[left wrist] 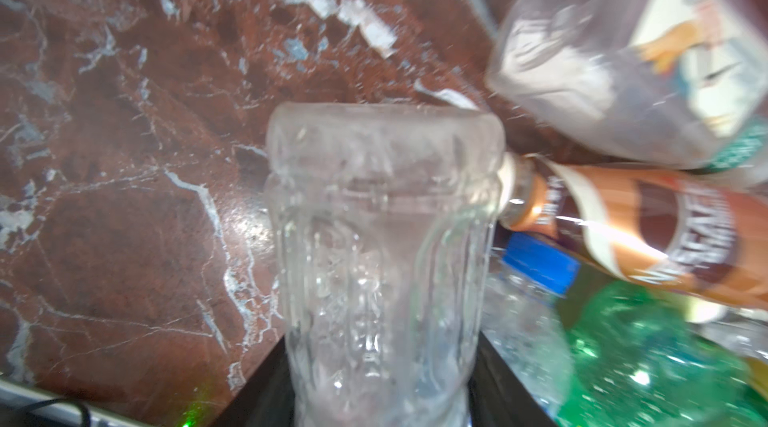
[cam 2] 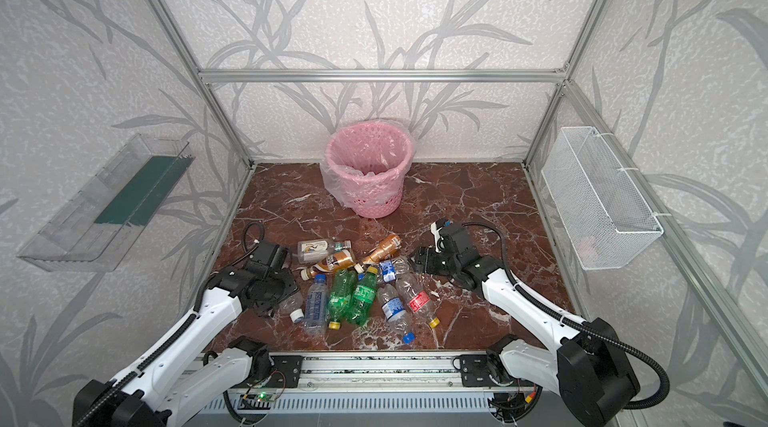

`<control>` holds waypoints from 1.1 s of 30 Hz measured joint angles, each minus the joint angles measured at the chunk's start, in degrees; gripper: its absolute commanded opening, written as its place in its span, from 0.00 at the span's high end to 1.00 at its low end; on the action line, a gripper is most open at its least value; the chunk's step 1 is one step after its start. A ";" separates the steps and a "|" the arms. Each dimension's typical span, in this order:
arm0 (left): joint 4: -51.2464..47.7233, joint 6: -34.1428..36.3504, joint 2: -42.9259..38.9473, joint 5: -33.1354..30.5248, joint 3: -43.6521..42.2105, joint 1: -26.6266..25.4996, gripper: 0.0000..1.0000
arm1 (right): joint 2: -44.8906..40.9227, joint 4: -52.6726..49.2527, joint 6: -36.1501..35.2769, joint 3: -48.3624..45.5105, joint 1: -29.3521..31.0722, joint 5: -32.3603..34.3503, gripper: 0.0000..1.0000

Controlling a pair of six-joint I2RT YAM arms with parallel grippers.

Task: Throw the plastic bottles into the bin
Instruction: 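Lift the clear ridged bottle with the left gripper and drop it into the bin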

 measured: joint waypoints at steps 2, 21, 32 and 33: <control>0.28 1.01 -0.50 0.92 0.44 -0.02 0.44 | 0.00 0.42 0.00 -0.07 0.00 -0.02 0.19; 9.14 14.25 2.27 10.43 12.57 -3.65 0.44 | -0.66 1.55 0.02 -2.86 0.00 0.66 0.19; 7.15 18.27 54.82 16.35 106.40 -2.78 0.03 | -8.59 -2.93 -0.04 -2.29 -0.44 3.15 0.15; 3.82 18.47 59.04 16.59 114.79 -2.69 0.03 | -9.25 -3.23 -0.09 -2.14 -0.59 3.34 0.15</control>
